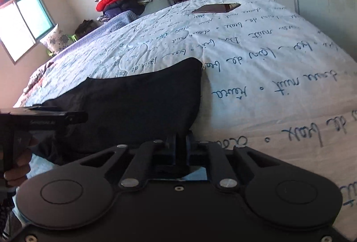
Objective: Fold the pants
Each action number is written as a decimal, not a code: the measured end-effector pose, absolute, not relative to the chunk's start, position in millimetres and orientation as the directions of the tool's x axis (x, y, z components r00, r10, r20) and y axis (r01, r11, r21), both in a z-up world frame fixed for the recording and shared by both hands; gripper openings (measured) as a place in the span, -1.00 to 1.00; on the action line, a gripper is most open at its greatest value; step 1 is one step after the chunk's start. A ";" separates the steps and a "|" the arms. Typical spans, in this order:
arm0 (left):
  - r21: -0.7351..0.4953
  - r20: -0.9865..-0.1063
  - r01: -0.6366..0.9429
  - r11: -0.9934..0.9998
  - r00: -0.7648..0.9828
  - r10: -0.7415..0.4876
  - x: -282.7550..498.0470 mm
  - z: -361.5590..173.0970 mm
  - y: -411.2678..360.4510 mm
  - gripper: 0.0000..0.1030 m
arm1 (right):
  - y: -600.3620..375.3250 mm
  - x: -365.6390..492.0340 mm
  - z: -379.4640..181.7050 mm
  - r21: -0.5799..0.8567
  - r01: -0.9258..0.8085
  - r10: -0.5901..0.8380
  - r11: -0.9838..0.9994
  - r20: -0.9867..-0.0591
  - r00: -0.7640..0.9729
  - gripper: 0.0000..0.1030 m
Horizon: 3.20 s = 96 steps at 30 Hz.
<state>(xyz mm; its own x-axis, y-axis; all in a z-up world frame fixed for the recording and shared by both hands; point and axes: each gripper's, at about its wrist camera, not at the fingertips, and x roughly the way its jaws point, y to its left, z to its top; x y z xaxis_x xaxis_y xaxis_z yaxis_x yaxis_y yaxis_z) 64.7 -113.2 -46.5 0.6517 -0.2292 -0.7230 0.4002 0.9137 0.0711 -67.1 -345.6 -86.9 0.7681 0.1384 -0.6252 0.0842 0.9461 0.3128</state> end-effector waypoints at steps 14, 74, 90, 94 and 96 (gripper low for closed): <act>0.160 -0.674 0.393 0.905 0.714 -0.191 63.5 -58.6 -118.9 1.00 | -397.7 46.3 -92.2 0.504 0.076 0.278 0.860 -0.588 0.760 -0.37; -0.013 -0.757 -0.161 0.987 0.647 0.096 84.5 -37.7 96.2 0.93 | -164.3 23.7 -72.9 -0.079 -0.282 0.152 0.956 -0.688 0.710 -0.03; 0.015 -0.672 -0.503 0.864 0.635 0.381 32.9 31.6 259.8 0.96 | 62.7 10.4 -54.7 -0.469 -0.646 0.419 0.602 -0.503 0.756 -0.03; -0.124 -0.731 -0.458 0.880 0.642 0.231 35.2 21.2 286.1 0.96 | 110.6 5.8 -73.2 -0.564 -0.674 0.438 0.477 -0.513 0.738 -0.04; -0.232 -0.747 -0.437 0.869 0.652 0.129 35.1 14.1 295.2 0.96 | 124.9 5.3 -83.8 -0.621 -0.663 0.417 0.418 -0.518 0.747 -0.05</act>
<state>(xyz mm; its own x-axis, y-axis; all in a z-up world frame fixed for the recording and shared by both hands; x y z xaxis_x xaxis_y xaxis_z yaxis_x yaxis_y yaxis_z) 35.1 295.2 14.1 0.6524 0.1286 -0.7469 -0.4374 0.8687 -0.2324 5.3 124.9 -83.8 0.7470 0.4174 -0.5175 -0.6635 0.4179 -0.6206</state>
